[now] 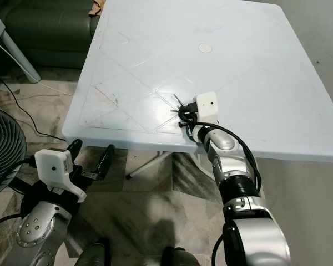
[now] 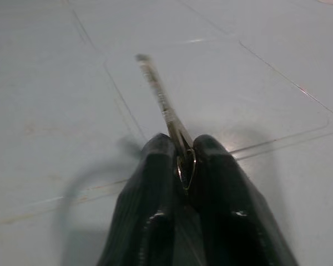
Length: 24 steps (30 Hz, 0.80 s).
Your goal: Hang keys on a hook
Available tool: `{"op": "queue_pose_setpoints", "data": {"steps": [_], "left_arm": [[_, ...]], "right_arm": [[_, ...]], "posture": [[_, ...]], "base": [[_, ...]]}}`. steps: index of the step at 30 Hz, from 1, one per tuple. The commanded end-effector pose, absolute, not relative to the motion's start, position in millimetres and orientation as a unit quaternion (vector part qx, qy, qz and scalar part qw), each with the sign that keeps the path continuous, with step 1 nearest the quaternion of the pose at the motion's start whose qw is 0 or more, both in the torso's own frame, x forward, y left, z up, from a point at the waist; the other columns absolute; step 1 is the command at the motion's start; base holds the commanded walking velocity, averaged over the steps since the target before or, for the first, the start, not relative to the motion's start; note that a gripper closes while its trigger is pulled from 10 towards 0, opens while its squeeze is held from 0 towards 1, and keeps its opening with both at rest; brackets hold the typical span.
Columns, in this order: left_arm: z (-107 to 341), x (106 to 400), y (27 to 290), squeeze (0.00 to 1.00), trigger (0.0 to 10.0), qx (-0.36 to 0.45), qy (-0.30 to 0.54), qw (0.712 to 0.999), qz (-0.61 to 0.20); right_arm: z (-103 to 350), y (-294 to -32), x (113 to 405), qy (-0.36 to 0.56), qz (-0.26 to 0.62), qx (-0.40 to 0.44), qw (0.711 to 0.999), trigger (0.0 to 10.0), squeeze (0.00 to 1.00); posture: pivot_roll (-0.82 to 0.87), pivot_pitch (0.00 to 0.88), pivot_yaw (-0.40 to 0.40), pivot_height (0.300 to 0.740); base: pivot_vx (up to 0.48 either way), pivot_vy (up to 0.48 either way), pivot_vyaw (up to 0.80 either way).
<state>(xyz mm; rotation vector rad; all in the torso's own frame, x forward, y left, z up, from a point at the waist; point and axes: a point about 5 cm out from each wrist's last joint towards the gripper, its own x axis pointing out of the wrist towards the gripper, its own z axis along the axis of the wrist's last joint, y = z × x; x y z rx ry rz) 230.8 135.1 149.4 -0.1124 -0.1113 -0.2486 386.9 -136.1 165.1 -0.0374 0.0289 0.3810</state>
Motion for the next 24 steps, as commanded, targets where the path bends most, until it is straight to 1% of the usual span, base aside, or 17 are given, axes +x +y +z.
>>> {"op": "queue_pose_setpoints", "data": {"steps": [1, 7, 8, 9, 10, 13, 14, 16, 17, 24], "left_arm": [[144.0, 229.2, 134.7, 0.00, 10.0, -0.056, -0.044, 0.990, -0.122], [144.0, 229.6, 134.8, 0.00, 10.0, -0.057, -0.044, 0.990, -0.121], [144.2, 229.7, 134.7, 0.00, 10.0, -0.057, -0.044, 0.990, -0.120], [144.2, 229.7, 134.7, 0.00, 10.0, -0.057, -0.044, 0.990, -0.120], [144.2, 229.8, 134.8, 0.00, 10.0, -0.057, -0.045, 0.990, -0.120], [144.3, 230.1, 134.8, 0.00, 10.0, -0.058, -0.045, 0.990, -0.119], [144.3, 230.2, 134.8, 0.00, 10.0, -0.058, -0.045, 0.990, -0.118], [144.3, 230.3, 134.7, 0.00, 10.0, -0.058, -0.045, 0.990, -0.118], [144.2, 230.3, 134.6, 0.00, 10.0, -0.059, -0.045, 0.990, -0.118], [144.3, 230.8, 134.3, 0.00, 10.0, -0.061, -0.045, 0.990, -0.117]], "right_arm": [[154.7, -138.5, 383.8, 0.032, 0.188, -0.007, 0.982, 0.0, 0.00], [156.0, -137.9, 383.3, 0.024, 0.194, -0.021, 0.980, 0.0, 0.00], [155.5, -138.5, 383.2, 0.026, 0.192, -0.027, 0.981, 3.3, 0.00], [155.5, -138.5, 383.2, 0.026, 0.192, -0.027, 0.981, 3.3, 0.00], [153.2, -138.8, 383.4, 0.038, 0.197, -0.010, 0.980, 10.0, 1.00], [153.6, -141.8, 384.2, 0.036, 0.190, -0.018, 0.981, 10.0, 1.00], [154.3, -142.4, 384.2, 0.033, 0.193, -0.026, 0.980, 10.0, 0.22], [155.0, -142.5, 383.9, 0.029, 0.197, -0.035, 0.979, 10.0, 0.22], [154.9, -142.1, 383.3, 0.029, 0.204, -0.038, 0.978, 10.0, 0.00], [157.6, -145.2, 381.8, 0.017, 0.219, -0.046, 0.975, 10.0, 0.00]], "posture": [[0.09, 0.250, -0.098, 0.732], [0.09, 0.252, -0.099, 0.732], [0.09, 0.253, -0.100, 0.732], [0.09, 0.253, -0.100, 0.732], [0.09, 0.254, -0.100, 0.732], [0.09, 0.255, -0.102, 0.732], [0.08, 0.256, -0.103, 0.732], [0.08, 0.256, -0.103, 0.732], [0.08, 0.258, -0.103, 0.732], [0.08, 0.260, -0.105, 0.732]], "base": [[0.000, 0.000, 0.00], [0.000, 0.000, 0.00], [0.000, 0.000, 0.00], [0.000, 0.000, 0.00], [0.000, 0.000, 0.00], [0.000, 0.000, 0.00], [0.000, 0.000, 0.00], [0.000, 0.000, 0.00], [0.000, 0.000, 0.00], [0.000, 0.000, 0.00]]}}
